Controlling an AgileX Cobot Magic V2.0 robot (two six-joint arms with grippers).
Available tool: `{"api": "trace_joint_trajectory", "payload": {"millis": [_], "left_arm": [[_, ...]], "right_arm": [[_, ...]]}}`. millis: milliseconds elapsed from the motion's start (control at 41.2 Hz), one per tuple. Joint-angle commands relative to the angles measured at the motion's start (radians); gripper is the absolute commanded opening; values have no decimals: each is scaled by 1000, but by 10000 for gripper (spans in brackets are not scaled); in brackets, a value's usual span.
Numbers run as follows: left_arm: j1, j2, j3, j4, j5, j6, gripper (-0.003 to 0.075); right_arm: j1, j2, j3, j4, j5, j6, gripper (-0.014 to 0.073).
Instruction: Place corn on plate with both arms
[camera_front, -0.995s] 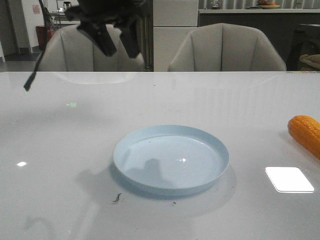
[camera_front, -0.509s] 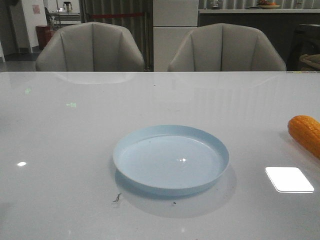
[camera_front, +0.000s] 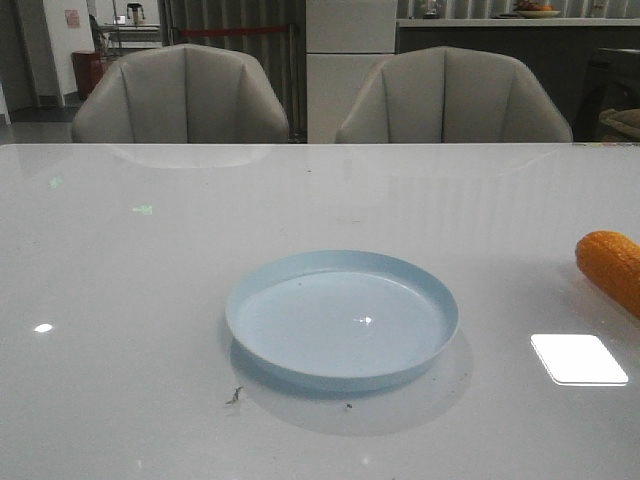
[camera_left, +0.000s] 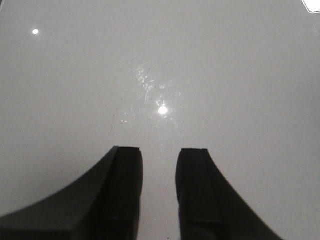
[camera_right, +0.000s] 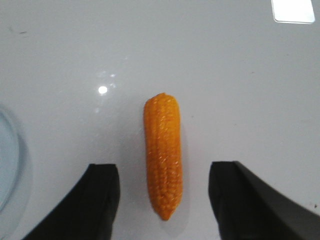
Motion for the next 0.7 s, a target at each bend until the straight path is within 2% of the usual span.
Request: {"api": "trace_joint_trajectory", "payload": {"millis": [0,340,679], "left_arm": [[1,-24,-25,2,-39,-13,260],[1,-7,-25,-1,-42,-13,260],[1,-7,-25,-1,-34,-13,260]], "right_arm": [[-26,81,-105,-15,-43,-6,577],[-26,413,-266,-15,8,-6,596],[-6,554,-268,-7,-19,-6,594]]}}
